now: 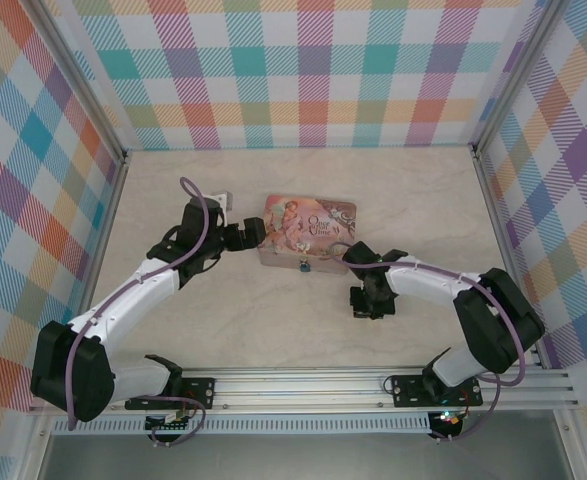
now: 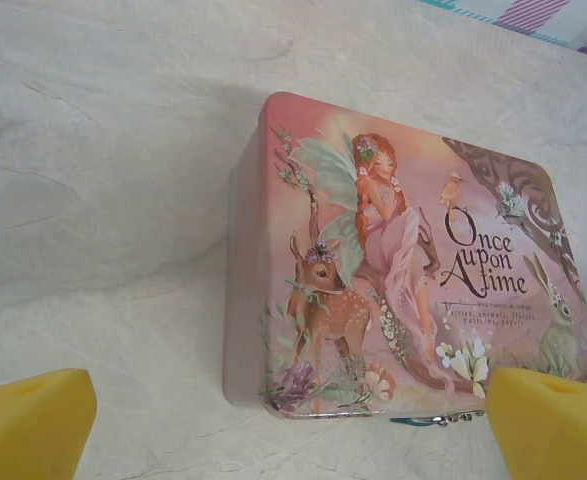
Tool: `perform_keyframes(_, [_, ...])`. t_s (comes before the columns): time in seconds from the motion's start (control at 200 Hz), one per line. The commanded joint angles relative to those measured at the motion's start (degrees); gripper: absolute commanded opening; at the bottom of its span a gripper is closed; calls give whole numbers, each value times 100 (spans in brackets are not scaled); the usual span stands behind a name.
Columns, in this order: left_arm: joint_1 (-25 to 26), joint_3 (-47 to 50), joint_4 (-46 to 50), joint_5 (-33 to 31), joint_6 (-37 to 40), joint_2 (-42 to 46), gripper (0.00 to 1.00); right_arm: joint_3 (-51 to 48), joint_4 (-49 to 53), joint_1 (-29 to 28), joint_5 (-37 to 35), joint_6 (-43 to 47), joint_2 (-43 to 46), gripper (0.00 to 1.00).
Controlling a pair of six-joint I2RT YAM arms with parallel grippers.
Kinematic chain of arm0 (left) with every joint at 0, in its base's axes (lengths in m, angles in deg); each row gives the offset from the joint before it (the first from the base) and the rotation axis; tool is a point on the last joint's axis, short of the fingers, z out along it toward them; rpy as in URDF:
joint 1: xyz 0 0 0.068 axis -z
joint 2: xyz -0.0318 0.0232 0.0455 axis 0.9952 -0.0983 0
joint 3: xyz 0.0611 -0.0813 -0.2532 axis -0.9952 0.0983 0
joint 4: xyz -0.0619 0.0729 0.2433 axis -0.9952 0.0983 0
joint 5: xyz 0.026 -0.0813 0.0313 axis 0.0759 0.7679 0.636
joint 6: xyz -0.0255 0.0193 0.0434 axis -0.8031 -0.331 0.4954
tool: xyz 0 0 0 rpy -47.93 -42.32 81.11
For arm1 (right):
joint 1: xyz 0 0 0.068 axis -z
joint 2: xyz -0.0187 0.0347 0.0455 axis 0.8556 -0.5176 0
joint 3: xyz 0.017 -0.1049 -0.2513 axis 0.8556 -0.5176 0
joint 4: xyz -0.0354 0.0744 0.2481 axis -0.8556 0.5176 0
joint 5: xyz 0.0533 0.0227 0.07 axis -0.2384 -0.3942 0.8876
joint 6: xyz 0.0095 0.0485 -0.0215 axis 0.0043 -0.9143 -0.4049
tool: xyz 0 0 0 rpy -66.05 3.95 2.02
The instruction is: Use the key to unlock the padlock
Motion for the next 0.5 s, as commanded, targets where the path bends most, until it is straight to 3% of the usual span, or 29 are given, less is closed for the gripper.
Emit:
perform_keyframes(0.0, [29, 27, 88, -17, 109, 58, 100, 167, -145, -51, -92, 80, -73, 16])
perform_keyframes(0.495, [29, 13, 149, -54, 121, 111, 100, 239, -70, -104, -226, 285, 69, 3])
